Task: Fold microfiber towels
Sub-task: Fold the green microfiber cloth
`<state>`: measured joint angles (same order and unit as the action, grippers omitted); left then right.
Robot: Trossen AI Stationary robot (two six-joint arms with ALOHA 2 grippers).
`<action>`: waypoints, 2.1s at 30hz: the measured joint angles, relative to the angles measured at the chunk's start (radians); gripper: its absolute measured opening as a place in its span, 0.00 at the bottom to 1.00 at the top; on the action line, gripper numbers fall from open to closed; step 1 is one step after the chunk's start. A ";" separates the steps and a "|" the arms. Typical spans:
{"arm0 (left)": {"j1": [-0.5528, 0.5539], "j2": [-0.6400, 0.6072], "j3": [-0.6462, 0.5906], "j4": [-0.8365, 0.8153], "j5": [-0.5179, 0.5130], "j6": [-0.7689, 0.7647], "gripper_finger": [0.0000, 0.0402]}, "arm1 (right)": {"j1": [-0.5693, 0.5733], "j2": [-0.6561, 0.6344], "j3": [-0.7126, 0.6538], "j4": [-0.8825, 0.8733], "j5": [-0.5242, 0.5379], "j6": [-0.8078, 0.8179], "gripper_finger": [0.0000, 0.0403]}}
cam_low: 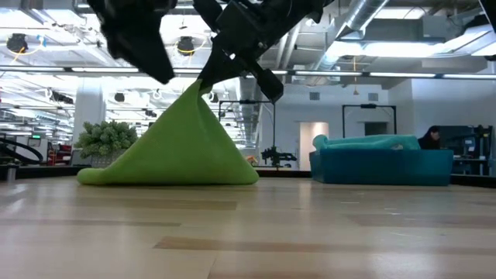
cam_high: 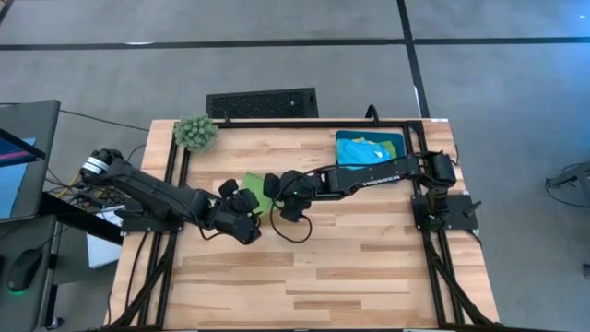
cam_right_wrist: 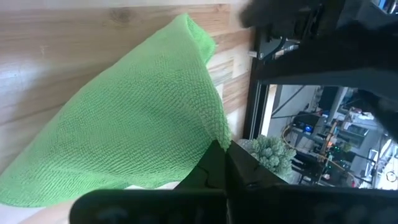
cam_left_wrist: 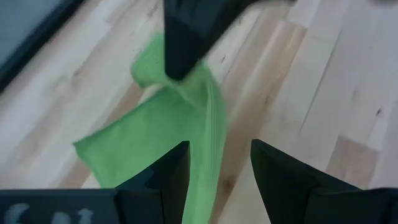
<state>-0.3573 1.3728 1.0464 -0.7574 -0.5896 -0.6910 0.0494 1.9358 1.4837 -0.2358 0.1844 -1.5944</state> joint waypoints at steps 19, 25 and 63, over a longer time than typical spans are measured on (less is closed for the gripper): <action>0.103 0.004 -0.087 0.201 0.001 0.122 0.33 | -0.016 0.000 0.000 0.014 0.003 0.000 0.02; 0.125 0.029 -0.089 0.209 0.028 0.126 0.31 | -0.019 0.000 0.000 0.013 0.004 -0.001 0.02; 0.160 0.076 -0.087 0.274 0.190 0.170 0.00 | -0.010 0.000 0.001 0.054 0.207 0.005 0.27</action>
<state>-0.1974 1.4490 0.9592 -0.4837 -0.3999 -0.5210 0.0391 1.9358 1.4845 -0.1822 0.3919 -1.5890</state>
